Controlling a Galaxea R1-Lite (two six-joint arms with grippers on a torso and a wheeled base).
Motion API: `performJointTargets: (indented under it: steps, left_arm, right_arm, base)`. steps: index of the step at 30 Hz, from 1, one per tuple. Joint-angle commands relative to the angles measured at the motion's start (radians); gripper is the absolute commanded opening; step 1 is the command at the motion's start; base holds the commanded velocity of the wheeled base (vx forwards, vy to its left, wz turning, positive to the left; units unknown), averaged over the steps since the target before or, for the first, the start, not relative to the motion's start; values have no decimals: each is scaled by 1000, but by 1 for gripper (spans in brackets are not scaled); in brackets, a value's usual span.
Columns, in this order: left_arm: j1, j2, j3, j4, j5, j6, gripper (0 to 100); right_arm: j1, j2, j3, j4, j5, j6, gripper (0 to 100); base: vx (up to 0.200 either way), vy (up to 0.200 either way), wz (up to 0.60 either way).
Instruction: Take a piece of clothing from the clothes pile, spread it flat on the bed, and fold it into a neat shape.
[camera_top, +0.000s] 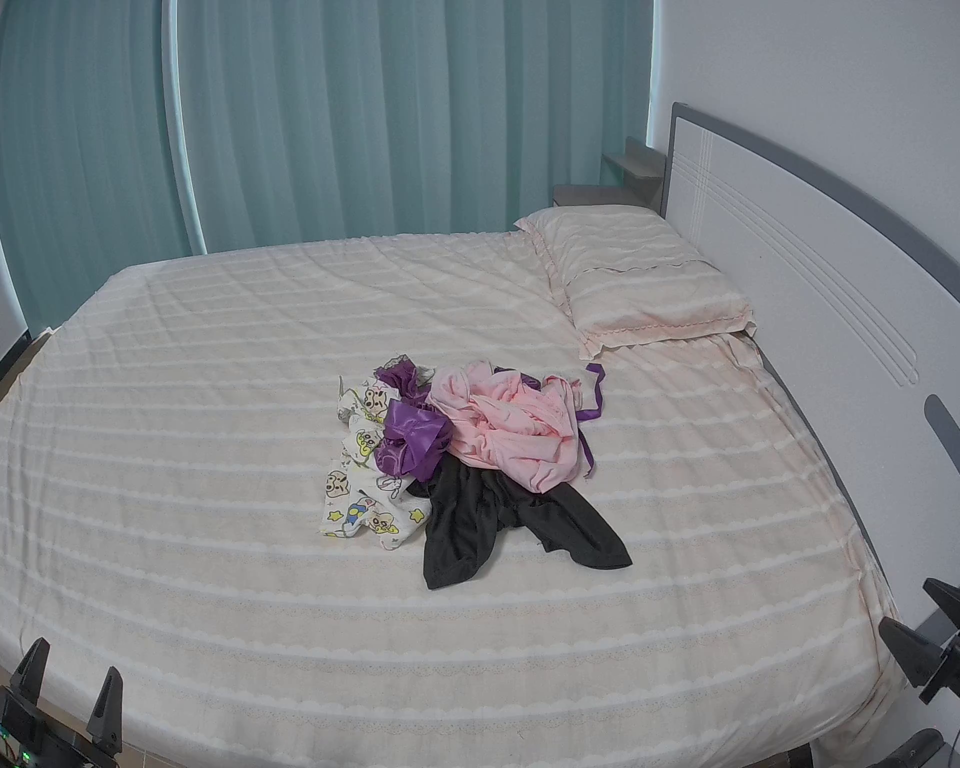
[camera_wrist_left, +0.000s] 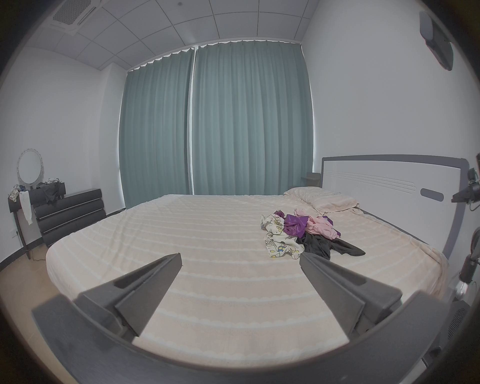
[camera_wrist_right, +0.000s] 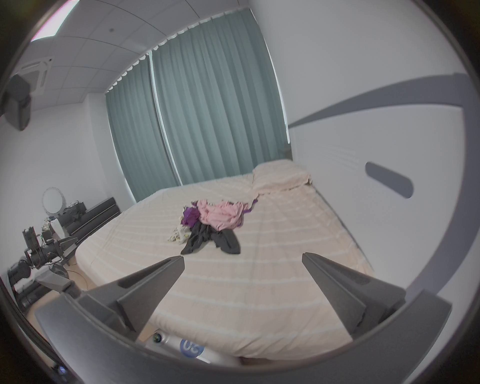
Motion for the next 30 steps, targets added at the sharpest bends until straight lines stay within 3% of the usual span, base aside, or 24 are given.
performJointTargets:
  steps: [1,4,8,11,14,26,30]
  left_arm:
    - [0,2,16,0,1,-1,100]
    - [0,2,16,0,1,-1,100]
    - [0,2,16,0,1,-1,100]
    - [0,2,16,0,1,-1,100]
    - [0,2,18,0,1,-3,100]
    - [0,2,16,0,1,-3,100]
    - [0,2,16,0,1,-3,100]
  right_arm:
    - [33,510,-26,-171,85,28,100]
    - [69,689,-26,-306,82,51,100]
    - [132,993,-53,-580,70,164,100]
    - [159,1145,-98,-680,52,227,100]
    - [194,1272,-156,-718,-4,279,100]
    - [326,1622,-366,-843,-123,474,100]
    - [359,1732,-460,-866,-160,497,100]
  base:
    - [0,0,0]
    - [0,0,0]
    - [0,0,0]
    - [0,0,0]
    - [0,0,0]
    - [0,0,0]
    - [0,0,0]
